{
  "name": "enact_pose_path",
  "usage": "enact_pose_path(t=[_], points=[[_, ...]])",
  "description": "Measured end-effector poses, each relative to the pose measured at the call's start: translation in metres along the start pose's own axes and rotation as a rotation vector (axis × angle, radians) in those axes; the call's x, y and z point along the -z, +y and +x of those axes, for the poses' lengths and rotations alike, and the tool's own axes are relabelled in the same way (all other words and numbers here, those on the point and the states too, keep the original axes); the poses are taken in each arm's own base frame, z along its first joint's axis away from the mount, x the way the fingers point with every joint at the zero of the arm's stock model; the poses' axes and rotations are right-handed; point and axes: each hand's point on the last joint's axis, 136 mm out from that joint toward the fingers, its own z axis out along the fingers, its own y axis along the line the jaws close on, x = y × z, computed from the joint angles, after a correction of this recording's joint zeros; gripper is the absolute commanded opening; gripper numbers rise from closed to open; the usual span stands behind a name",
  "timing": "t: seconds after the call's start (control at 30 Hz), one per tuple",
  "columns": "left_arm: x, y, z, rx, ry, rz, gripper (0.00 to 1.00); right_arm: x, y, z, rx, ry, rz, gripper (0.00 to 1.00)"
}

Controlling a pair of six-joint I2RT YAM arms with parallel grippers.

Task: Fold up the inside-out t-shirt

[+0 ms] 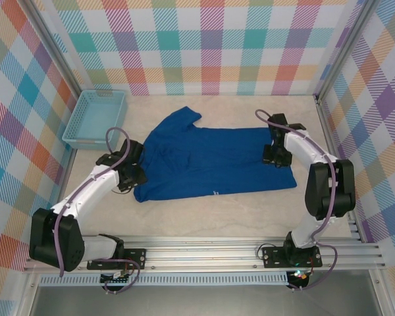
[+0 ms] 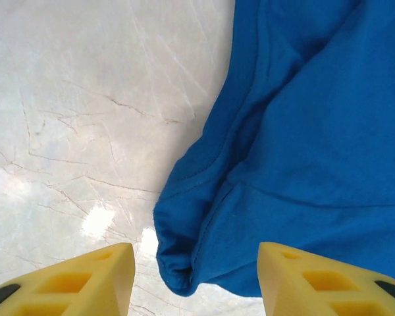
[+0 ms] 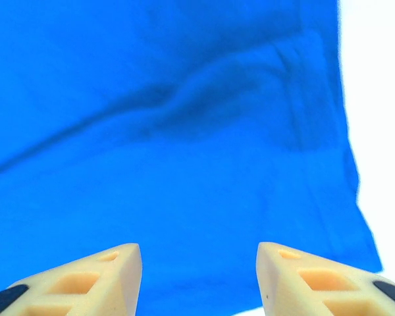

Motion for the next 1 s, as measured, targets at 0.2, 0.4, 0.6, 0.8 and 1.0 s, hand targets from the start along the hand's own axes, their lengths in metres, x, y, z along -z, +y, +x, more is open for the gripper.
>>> enact_pose_path(t=[0.2, 0.4, 0.6, 0.8, 1.0], points=[[-0.008, -0.07, 0.006, -0.056, 0.042, 0.247, 0.5, -0.024, 0.016, -0.009, -0.019, 0.034, -0.089, 0.49], [-0.066, -0.092, 0.029, -0.098, 0.189, 0.221, 0.49, -0.054, -0.001, -0.003, -0.064, 0.128, -0.058, 0.48], [-0.073, -0.078, 0.042, -0.084, 0.203, 0.219, 0.5, -0.062, -0.019, 0.015, -0.076, 0.19, 0.022, 0.47], [-0.063, -0.057, 0.064, -0.063, 0.224, 0.221, 0.52, -0.049, -0.034, 0.067, -0.085, 0.268, 0.074, 0.47], [-0.05, -0.055, 0.051, -0.071, 0.198, 0.185, 0.55, -0.032, -0.037, 0.073, -0.094, 0.244, 0.066, 0.51]])
